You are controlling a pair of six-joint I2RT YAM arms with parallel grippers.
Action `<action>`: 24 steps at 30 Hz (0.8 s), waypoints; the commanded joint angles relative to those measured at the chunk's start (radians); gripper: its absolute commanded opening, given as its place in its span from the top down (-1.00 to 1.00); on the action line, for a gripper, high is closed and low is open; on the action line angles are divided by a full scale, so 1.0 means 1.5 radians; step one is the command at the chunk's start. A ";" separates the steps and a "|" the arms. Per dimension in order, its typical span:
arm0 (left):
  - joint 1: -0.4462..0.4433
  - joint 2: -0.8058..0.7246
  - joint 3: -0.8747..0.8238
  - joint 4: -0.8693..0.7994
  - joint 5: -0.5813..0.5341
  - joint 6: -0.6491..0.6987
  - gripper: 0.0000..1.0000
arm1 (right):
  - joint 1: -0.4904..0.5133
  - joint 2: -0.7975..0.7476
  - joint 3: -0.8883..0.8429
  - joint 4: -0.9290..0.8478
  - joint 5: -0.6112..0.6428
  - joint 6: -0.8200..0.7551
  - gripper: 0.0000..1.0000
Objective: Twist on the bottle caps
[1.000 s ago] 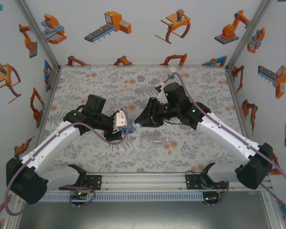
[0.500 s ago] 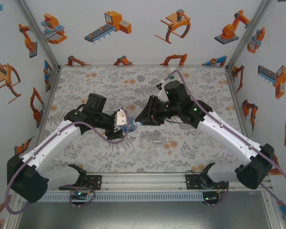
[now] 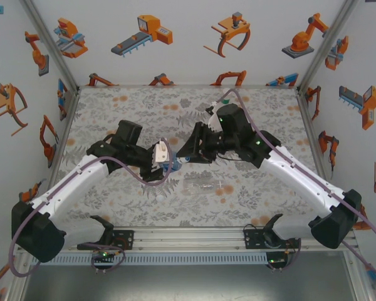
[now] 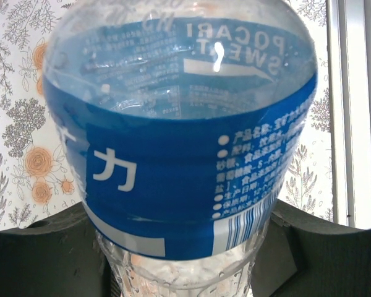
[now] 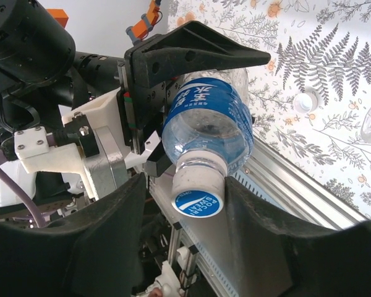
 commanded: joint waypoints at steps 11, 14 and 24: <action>-0.006 0.006 0.024 -0.005 0.027 -0.005 1.00 | -0.008 0.007 0.051 -0.049 0.023 -0.050 -0.31; -0.006 0.006 0.024 -0.004 0.027 -0.006 1.00 | -0.012 0.006 0.068 -0.088 0.045 -0.077 -0.33; -0.006 0.005 0.025 -0.006 0.032 -0.004 1.00 | -0.081 -0.044 0.116 -0.083 0.025 -0.450 -0.24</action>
